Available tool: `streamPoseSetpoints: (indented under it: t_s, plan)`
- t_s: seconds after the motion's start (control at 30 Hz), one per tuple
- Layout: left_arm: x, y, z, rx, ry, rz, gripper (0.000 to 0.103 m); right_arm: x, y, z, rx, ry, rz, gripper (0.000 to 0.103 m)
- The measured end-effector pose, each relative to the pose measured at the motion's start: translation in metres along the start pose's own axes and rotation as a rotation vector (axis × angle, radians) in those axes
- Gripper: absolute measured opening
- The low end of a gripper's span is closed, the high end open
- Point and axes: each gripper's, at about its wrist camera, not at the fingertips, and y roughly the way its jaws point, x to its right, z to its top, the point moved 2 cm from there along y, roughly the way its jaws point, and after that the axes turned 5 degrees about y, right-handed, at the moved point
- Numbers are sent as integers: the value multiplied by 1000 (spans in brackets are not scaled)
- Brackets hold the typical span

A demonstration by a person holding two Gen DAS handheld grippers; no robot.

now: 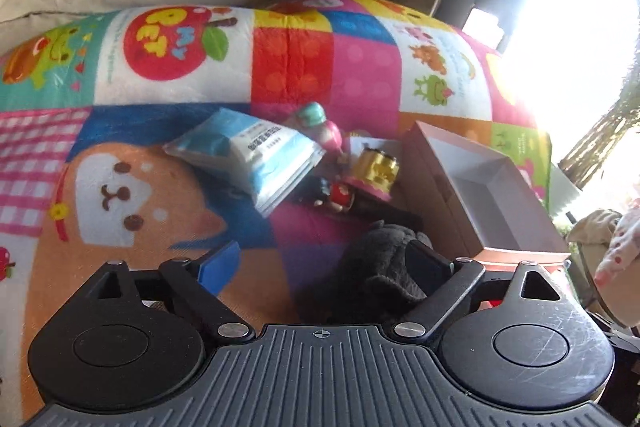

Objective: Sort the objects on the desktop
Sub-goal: 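Lower the grey plush into the pink box with the left tool while the right tool drops the rocket in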

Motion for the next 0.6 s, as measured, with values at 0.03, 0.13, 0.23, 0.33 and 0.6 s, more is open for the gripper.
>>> streamPoseSetpoints:
  t_s: [0.03,0.13,0.23,0.33,0.6]
  plan:
    - [1,-5,0,16,9,-27,96,0,-1,0,3,-3,0,103]
    - [10,-18,-4,56,60,-39,98,-9,-6,0,10,-52,22,103]
    - [22,-28,-15,77,144,20,100,-32,-13,-3,-49,-126,152,93]
    - [35,-27,-31,62,245,57,100,-63,-9,-11,-116,-248,182,77]
    - [79,1,-58,70,459,111,100,-73,-12,-19,-218,-316,132,28]
